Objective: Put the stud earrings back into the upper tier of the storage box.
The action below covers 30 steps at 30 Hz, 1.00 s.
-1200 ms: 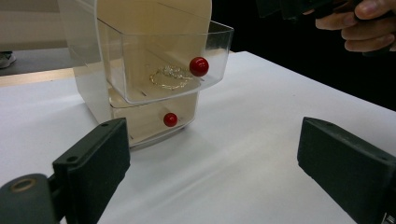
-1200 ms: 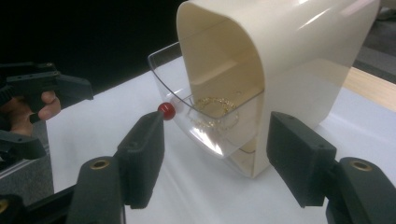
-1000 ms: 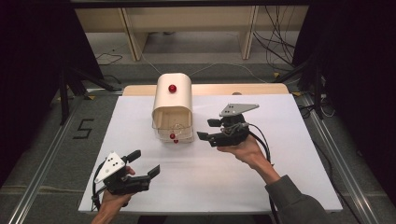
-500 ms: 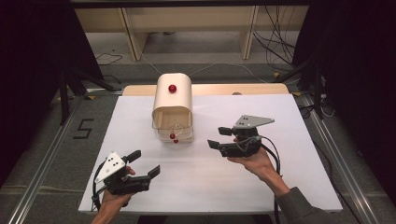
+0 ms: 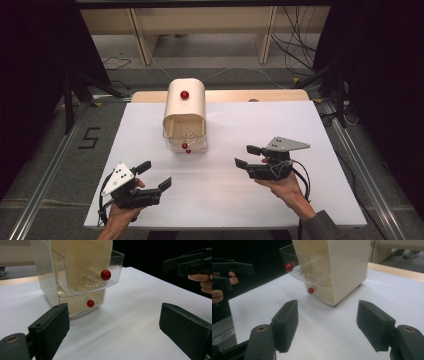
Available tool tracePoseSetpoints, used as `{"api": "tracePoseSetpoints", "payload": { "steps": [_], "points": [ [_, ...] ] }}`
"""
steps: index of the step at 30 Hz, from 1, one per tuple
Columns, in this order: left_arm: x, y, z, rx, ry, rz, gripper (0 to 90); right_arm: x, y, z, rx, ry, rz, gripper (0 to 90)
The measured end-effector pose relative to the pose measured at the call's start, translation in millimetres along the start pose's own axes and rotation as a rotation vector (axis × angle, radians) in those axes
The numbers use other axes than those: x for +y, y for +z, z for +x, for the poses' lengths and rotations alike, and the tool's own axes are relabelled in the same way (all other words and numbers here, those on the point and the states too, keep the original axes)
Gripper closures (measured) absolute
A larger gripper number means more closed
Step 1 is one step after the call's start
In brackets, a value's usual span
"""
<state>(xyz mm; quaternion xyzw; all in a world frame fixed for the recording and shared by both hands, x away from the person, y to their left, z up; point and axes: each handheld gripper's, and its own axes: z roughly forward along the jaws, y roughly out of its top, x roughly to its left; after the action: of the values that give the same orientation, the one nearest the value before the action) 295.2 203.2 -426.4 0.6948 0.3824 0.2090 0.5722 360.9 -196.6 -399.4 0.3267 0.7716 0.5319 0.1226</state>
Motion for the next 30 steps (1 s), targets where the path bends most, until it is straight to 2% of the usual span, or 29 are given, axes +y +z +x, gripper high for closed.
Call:
{"api": "tracePoseSetpoints", "payload": {
  "steps": [8,22,30],
  "points": [
    [0.1,0.2,-0.1,-0.003,0.001,0.003,8.9,-17.5,-15.8,-3.2,-0.023,0.030,-0.044,32.9],
    [-0.1,0.4,0.3,0.000,-0.001,0.011,9.0,-38.2,-31.3,-7.7,-0.066,0.040,-0.055,30.7],
    [-0.4,0.8,-0.4,-0.005,0.004,0.016,9.0,-47.0,-45.5,-10.4,-0.089,0.066,-0.065,29.4]
  ]
}}
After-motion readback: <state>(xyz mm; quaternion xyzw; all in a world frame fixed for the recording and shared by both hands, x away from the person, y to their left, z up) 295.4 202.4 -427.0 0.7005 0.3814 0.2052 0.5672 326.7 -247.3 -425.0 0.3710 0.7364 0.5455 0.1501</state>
